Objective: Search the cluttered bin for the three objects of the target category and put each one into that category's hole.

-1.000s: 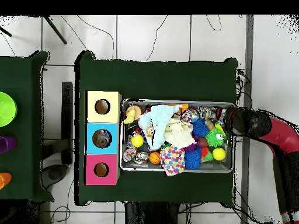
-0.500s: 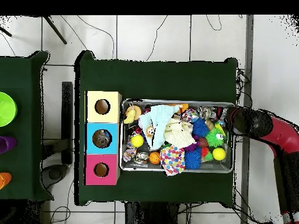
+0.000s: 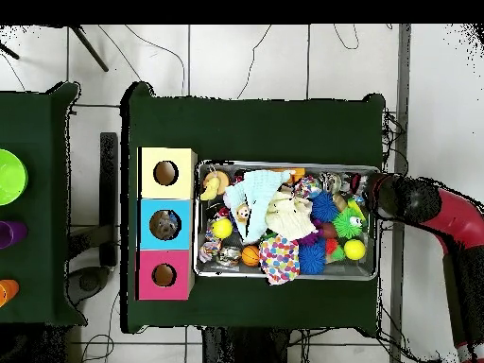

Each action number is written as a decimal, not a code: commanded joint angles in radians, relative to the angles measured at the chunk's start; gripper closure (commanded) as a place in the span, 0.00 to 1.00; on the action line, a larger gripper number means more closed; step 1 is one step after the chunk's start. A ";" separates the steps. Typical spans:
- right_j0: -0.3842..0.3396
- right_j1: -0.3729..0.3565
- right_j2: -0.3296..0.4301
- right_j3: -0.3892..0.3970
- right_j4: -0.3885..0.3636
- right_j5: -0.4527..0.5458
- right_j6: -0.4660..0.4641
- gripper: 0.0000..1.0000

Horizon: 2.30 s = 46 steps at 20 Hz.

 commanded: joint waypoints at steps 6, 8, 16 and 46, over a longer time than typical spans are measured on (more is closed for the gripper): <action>-0.040 0.010 0.022 0.048 -0.088 0.081 -0.407 0.00; -0.040 0.005 0.020 0.052 -0.082 0.081 -0.403 0.00; -0.058 0.010 0.017 0.065 -0.082 0.057 -0.414 0.00; -0.083 0.070 0.025 0.053 -0.115 0.002 -0.413 0.00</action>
